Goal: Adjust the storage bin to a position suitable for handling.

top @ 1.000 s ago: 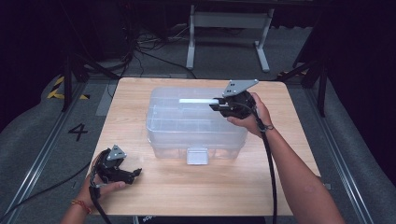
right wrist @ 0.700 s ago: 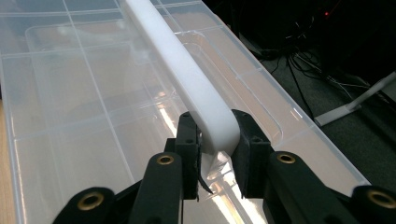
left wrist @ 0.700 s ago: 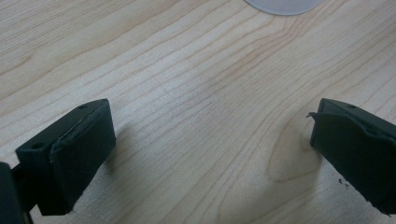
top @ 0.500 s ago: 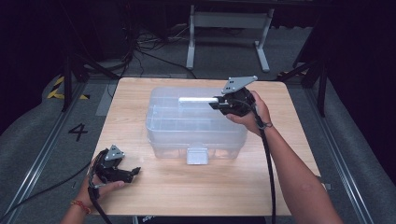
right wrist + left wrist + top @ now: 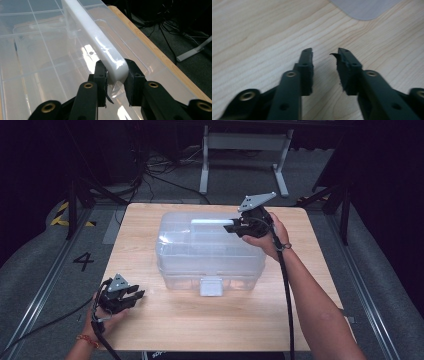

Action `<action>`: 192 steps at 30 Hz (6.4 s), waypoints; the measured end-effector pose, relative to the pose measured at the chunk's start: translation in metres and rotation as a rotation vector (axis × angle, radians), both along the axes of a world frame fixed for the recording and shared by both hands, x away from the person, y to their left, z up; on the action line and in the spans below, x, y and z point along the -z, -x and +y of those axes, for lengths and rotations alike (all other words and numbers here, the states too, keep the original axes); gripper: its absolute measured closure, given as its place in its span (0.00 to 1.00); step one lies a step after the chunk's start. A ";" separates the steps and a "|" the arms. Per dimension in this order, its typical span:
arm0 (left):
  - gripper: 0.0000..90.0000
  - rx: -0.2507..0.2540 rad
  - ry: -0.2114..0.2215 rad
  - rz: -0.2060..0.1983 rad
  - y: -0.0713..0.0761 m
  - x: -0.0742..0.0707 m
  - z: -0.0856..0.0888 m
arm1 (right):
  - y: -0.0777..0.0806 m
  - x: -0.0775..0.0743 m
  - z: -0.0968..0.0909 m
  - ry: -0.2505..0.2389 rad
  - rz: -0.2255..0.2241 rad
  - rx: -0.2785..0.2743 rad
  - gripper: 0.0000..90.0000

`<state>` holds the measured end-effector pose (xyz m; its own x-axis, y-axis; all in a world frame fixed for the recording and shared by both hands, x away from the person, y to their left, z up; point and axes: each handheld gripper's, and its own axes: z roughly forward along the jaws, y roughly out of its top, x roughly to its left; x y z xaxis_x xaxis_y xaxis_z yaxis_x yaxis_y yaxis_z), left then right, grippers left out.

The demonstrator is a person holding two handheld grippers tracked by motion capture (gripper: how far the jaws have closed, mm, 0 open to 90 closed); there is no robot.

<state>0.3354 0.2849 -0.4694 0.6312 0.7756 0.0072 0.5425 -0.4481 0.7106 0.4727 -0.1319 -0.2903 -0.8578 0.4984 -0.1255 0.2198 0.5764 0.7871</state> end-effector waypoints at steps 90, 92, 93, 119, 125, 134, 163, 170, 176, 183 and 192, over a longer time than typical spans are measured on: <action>1.00 0.101 0.188 -0.191 -0.020 -0.074 -0.047 | 0.015 -0.033 -0.027 -0.010 -0.125 0.120 0.54; 1.00 0.095 0.170 -0.191 -0.020 -0.075 -0.047 | 0.020 -0.033 -0.034 -0.018 -0.127 0.122 0.54; 1.00 0.092 0.168 -0.189 -0.019 -0.076 -0.047 | 0.022 -0.032 -0.039 -0.024 -0.124 0.122 0.53; 1.00 0.082 0.157 -0.209 -0.025 -0.087 -0.045 | 0.059 0.008 -0.134 -0.101 -0.161 0.251 0.46; 1.00 0.086 0.139 -0.213 -0.028 -0.095 -0.046 | 0.060 0.037 -0.136 -0.063 -0.116 0.240 0.47; 1.00 0.085 0.137 -0.216 -0.033 -0.103 -0.046 | 0.065 0.058 -0.127 -0.052 -0.095 0.201 0.48; 0.90 0.076 0.135 -0.245 -0.035 -0.115 -0.044 | 0.062 0.069 -0.105 -0.185 -0.209 0.217 0.49; 0.85 0.083 0.129 -0.246 -0.027 -0.107 -0.044 | 0.059 0.063 -0.103 -0.211 -0.242 0.236 0.54; 0.79 0.103 0.112 -0.229 -0.022 -0.097 -0.047 | 0.058 0.060 -0.101 -0.223 -0.265 0.251 0.57; 0.75 0.130 0.091 -0.220 -0.018 -0.088 -0.051 | 0.056 0.057 -0.099 -0.245 -0.288 0.269 0.61; 0.65 0.147 0.076 -0.199 -0.016 -0.078 -0.056 | 0.053 0.050 -0.094 -0.256 -0.318 0.301 0.67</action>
